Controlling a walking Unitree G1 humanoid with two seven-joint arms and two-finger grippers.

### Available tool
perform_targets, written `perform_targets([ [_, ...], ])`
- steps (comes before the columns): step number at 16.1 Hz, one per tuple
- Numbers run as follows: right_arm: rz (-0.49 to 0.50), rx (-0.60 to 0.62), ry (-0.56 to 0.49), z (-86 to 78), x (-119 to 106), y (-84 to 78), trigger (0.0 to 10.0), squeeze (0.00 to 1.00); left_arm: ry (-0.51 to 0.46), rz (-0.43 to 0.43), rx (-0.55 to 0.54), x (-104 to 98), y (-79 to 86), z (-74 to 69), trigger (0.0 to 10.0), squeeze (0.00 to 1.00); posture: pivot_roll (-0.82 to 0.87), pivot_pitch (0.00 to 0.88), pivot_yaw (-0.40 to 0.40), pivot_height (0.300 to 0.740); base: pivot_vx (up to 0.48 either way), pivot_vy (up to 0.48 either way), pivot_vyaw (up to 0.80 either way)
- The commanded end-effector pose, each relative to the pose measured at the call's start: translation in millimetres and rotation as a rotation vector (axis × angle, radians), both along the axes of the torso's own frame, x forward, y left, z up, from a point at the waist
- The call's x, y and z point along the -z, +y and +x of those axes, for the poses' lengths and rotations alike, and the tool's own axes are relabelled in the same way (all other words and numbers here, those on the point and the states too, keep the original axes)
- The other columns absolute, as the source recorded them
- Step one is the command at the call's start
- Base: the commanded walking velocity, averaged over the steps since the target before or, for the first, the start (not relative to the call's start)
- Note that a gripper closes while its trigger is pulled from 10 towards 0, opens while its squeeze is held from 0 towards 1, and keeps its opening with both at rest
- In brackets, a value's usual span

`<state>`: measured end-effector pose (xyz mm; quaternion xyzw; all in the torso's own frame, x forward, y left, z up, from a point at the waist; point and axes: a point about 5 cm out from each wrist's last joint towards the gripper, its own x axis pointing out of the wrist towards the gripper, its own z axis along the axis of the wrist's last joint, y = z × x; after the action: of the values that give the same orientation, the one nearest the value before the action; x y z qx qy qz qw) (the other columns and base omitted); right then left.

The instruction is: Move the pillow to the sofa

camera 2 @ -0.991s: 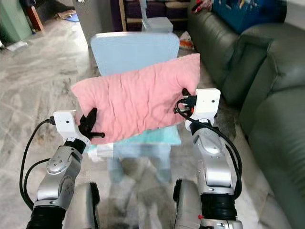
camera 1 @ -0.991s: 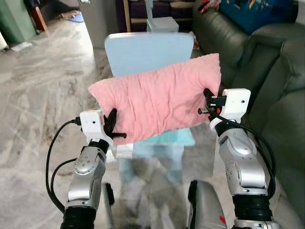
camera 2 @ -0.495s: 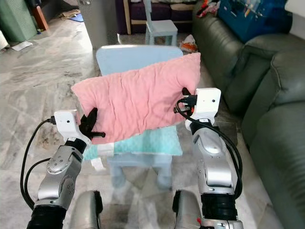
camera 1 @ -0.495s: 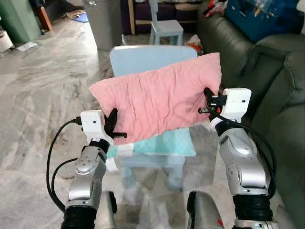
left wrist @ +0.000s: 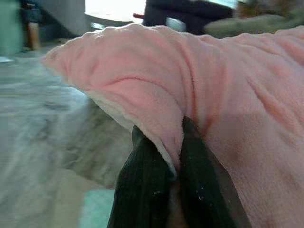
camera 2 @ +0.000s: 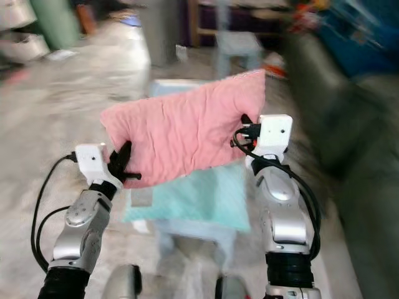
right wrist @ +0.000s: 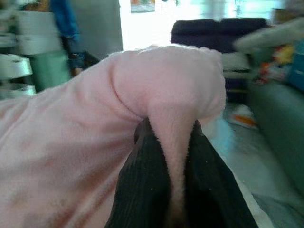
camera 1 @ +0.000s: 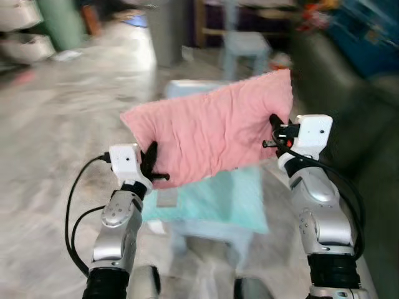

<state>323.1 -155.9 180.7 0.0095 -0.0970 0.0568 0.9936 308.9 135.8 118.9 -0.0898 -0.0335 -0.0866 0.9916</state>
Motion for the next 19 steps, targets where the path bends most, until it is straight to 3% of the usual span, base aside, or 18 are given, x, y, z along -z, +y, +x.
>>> perform_targets([
  [1,0.007,-0.022,-0.058,-0.1,-15,7.0,10.0,0.0,-0.027,0.008,0.009,-6,-0.3,2.3,10.0,0.0,-0.15,0.0,0.01,0.715,0.0,0.0,0.0],
  [4,0.01,-0.021,-0.06,-0.8,-15,7.8,10.0,0.0,-0.026,0.009,0.013,-6,-0.8,2.9,10.0,0.0,-0.15,0.0,0.013,0.74,0.0,0.0,0.0],
  [12,0.022,-0.02,-0.063,-2.5,-18,8.5,10.0,0.0,-0.005,0.008,0.049,-3,-5.9,1.9,10.0,0.0,-0.15,0.0,0.015,0.74,0.0,0.0,0.0],
  [19,0.011,-0.029,-0.049,-0.3,-17,10.1,10.0,0.0,0.012,0.064,0.079,0,-11.6,2.2,10.0,0.0,-0.14,0.0,0.003,0.74,0.0,0.0,0.0],
])
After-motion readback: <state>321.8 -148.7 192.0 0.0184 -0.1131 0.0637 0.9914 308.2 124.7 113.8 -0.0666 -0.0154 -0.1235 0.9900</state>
